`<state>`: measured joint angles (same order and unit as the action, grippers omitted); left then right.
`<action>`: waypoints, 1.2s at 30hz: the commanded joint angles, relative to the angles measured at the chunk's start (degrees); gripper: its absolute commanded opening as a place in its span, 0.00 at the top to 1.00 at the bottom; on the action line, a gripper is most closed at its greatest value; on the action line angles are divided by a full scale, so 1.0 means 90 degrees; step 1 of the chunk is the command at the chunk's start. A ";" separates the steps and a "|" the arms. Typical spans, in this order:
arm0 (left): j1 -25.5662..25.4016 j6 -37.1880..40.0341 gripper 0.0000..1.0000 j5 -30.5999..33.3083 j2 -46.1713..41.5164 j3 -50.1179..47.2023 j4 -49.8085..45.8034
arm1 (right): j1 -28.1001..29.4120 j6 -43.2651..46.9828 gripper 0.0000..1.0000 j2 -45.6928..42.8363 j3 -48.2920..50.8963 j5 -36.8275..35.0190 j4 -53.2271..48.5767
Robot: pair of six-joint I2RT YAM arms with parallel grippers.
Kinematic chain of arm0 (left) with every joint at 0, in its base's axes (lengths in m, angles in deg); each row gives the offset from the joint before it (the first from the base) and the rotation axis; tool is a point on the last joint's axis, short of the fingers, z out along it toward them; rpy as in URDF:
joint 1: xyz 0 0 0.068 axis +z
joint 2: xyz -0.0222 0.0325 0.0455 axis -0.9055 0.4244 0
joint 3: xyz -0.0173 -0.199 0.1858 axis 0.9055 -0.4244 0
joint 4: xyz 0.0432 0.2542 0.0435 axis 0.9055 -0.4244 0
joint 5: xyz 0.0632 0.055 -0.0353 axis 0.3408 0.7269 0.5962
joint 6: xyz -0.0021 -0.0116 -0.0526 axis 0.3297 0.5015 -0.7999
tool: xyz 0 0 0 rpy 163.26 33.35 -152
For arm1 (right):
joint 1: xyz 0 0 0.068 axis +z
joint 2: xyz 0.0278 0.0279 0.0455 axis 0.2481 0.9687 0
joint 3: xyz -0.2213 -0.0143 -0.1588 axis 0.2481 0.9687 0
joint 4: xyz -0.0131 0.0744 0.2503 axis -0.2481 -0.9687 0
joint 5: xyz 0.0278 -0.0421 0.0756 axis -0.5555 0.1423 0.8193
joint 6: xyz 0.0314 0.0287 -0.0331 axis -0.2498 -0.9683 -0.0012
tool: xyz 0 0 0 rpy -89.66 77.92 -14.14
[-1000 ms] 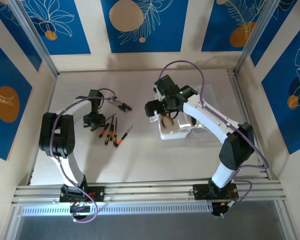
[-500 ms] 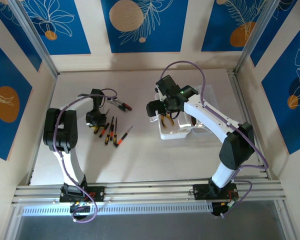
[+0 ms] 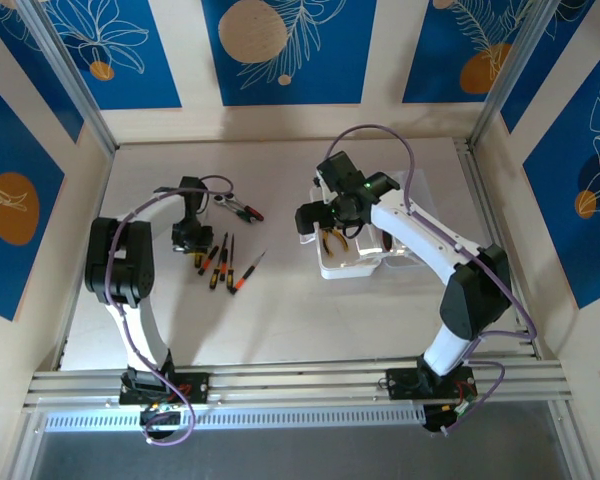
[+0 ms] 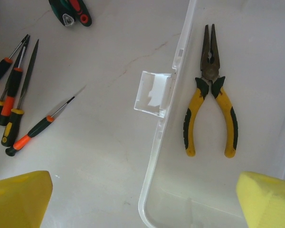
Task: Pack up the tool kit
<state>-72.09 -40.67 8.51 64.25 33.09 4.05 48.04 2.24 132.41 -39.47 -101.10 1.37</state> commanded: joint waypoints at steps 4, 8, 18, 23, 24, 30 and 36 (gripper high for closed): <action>0.0090 -0.0251 1.00 -0.1237 -0.1301 0.0274 -0.0088 | -0.0209 -0.0156 0.01 -0.0546 0.0211 0.1105 0.0394; 0.0052 -0.0955 1.00 -0.3529 -0.2080 -0.0013 0.1107 | -0.0364 -0.0506 0.01 -0.0764 0.0431 0.2132 0.1112; -0.0932 -0.2560 1.00 -0.5478 -0.2466 -0.0215 0.3527 | -0.0545 -0.1754 0.04 -0.0616 0.0386 0.3355 0.2859; -0.1483 -0.2804 1.00 -0.5535 -0.2350 -0.0155 0.3960 | -0.0693 -0.2117 0.16 -0.0405 0.0352 0.3498 0.3319; -0.1562 -0.2834 1.00 -0.5555 -0.2321 -0.0148 0.4032 | -0.0709 -0.2132 0.18 -0.0355 0.0309 0.3491 0.3315; -0.1889 -0.2891 1.00 -0.5674 -0.2178 -0.0116 0.4215 | -0.0760 -0.2184 0.30 -0.0202 0.0283 0.3301 0.3461; -0.1983 -0.2874 1.00 -0.5757 -0.2130 -0.0097 0.4179 | -0.0809 -0.2192 0.39 -0.0117 0.0213 0.3403 0.3597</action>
<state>-89.24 -66.24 -41.17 44.39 31.87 40.14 40.96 -17.32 130.66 -35.32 -71.79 32.34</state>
